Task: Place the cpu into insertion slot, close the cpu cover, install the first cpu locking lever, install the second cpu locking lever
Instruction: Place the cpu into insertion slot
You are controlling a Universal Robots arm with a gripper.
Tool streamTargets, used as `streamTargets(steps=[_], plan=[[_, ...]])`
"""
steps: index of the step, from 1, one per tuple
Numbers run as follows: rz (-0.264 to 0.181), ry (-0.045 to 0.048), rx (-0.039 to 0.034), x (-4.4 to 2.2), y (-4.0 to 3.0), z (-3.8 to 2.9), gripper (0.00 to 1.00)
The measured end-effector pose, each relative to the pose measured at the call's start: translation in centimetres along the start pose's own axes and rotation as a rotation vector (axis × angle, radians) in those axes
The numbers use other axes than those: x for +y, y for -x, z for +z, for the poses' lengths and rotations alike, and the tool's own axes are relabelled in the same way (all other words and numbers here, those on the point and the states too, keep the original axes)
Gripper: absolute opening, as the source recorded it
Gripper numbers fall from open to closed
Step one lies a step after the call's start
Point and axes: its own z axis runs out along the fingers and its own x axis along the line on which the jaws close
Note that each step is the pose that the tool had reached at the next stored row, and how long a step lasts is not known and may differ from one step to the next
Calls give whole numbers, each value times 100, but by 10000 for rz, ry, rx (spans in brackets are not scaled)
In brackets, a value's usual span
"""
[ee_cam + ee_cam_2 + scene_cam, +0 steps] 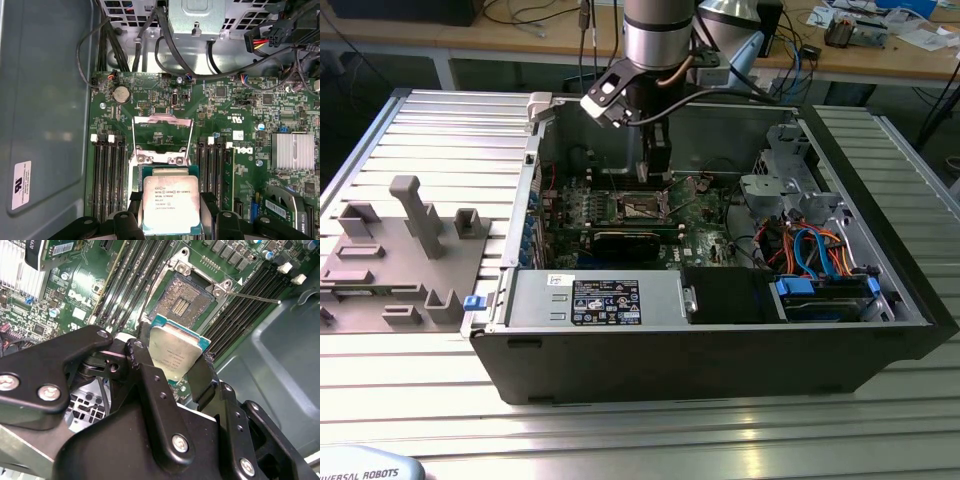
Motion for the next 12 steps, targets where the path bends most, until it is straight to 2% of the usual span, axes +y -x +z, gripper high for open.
streamTargets(steps=[12], plan=[[-1, 0, 0, -19, 0, 20, 54]])
